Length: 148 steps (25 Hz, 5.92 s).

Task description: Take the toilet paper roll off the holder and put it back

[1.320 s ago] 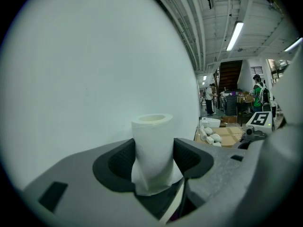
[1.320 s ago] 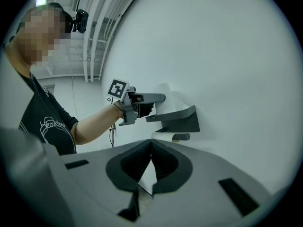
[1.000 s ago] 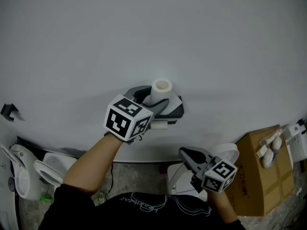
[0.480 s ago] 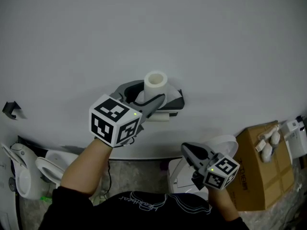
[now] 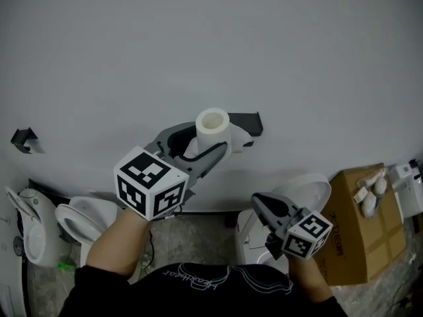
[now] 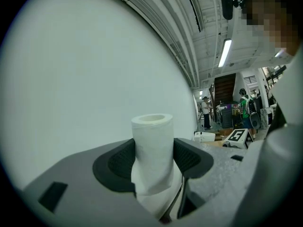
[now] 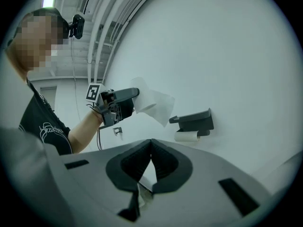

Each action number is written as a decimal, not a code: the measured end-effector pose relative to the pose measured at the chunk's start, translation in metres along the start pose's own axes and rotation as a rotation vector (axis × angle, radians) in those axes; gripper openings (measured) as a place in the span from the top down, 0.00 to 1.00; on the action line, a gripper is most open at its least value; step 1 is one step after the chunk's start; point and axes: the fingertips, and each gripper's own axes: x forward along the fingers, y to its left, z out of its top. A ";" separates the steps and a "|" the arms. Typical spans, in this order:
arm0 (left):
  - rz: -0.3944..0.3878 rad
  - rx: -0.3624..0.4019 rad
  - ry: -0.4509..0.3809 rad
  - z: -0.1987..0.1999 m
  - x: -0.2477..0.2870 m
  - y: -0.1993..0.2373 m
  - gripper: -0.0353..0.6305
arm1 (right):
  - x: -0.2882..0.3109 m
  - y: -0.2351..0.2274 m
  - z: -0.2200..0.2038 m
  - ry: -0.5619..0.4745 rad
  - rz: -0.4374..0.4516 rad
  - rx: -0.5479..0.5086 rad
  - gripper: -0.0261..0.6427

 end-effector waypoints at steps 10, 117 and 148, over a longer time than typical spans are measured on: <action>-0.006 -0.063 0.080 -0.067 -0.031 -0.036 0.57 | -0.007 0.036 -0.008 -0.012 0.003 0.000 0.96; 0.097 0.021 0.119 -0.061 0.145 0.099 0.48 | 0.027 -0.083 -0.015 -0.028 -0.011 0.208 0.96; -0.121 -0.320 -0.038 -0.111 -0.064 -0.076 0.94 | -0.002 0.041 -0.003 -0.050 0.018 0.059 0.96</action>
